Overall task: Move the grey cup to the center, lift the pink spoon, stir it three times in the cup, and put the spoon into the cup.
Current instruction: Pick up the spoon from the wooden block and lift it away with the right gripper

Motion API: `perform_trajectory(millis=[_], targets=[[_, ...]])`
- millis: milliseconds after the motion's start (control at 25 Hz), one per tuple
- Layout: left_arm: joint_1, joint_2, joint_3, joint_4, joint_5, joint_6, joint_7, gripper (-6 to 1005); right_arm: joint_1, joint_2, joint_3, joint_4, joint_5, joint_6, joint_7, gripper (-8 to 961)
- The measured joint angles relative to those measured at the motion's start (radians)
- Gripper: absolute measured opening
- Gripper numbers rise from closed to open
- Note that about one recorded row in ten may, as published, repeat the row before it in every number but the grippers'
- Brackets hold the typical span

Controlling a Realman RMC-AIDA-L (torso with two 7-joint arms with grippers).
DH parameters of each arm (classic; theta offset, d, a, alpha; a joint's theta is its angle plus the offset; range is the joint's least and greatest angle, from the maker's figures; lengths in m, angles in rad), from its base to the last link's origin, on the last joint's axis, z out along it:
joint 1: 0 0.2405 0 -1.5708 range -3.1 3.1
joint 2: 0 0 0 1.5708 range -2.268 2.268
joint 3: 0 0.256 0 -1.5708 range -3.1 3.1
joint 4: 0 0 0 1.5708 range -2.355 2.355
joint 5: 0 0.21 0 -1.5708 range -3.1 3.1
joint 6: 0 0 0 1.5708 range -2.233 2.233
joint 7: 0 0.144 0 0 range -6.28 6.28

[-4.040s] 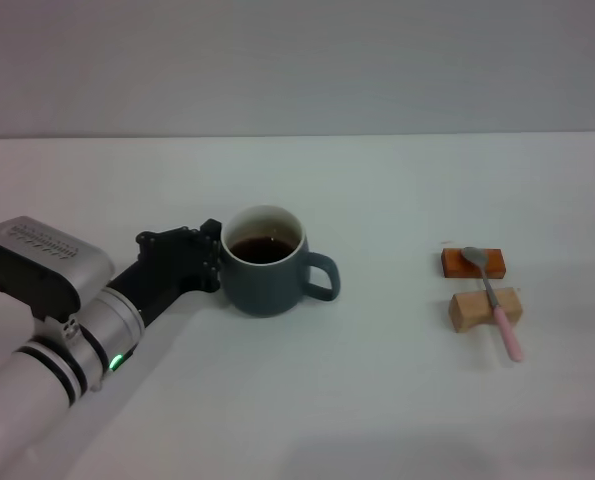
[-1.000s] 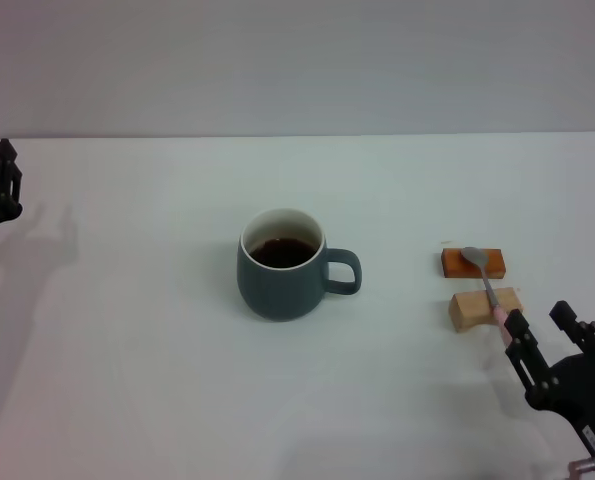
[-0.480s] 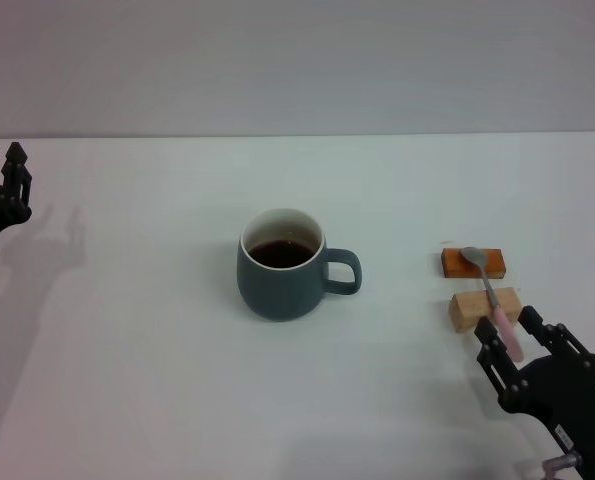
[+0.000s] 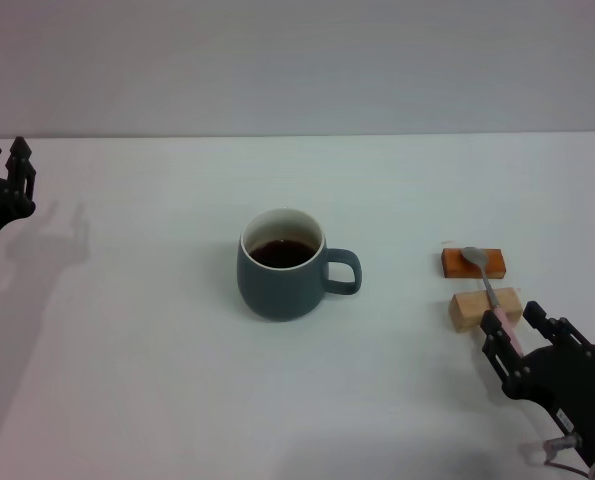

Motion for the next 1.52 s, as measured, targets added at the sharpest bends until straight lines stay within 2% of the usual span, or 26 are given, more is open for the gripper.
perform_trajectory(millis=[1520], targets=[[-0.009, 0.0, 0.0, 0.014, 0.0, -0.019, 0.0, 324, 0.016, 0.003, -0.022, -0.024, 0.039, 0.032, 0.01, 525]])
